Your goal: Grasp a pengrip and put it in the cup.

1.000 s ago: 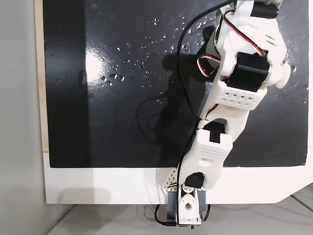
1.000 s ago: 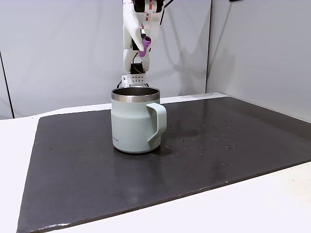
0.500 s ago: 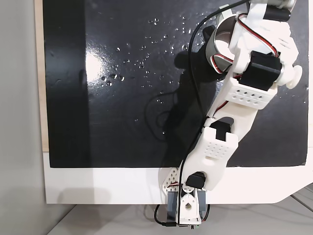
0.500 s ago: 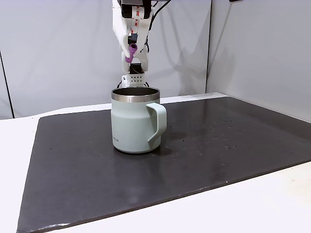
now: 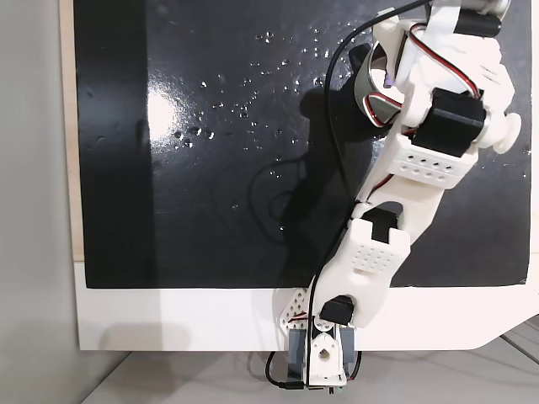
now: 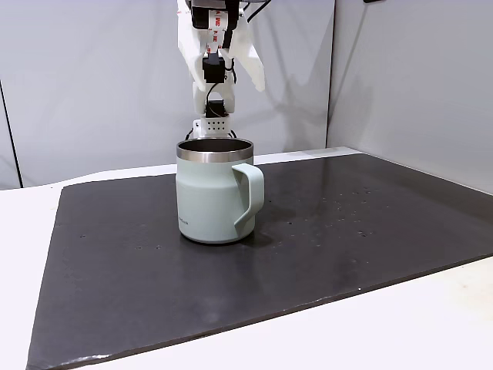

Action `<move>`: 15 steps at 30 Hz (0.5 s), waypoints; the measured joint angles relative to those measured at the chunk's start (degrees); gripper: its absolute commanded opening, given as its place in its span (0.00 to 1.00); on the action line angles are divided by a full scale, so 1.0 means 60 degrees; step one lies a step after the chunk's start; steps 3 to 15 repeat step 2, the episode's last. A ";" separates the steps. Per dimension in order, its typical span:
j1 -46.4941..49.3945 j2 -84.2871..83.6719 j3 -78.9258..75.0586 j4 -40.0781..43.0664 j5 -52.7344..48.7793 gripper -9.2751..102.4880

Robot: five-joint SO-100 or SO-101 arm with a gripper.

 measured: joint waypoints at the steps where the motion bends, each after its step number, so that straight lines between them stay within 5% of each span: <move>1: 0.0000 0.0000 0.0000 0.0000 0.0000 0.40; 15: 0.0000 0.0000 0.0000 0.0000 0.0015 0.40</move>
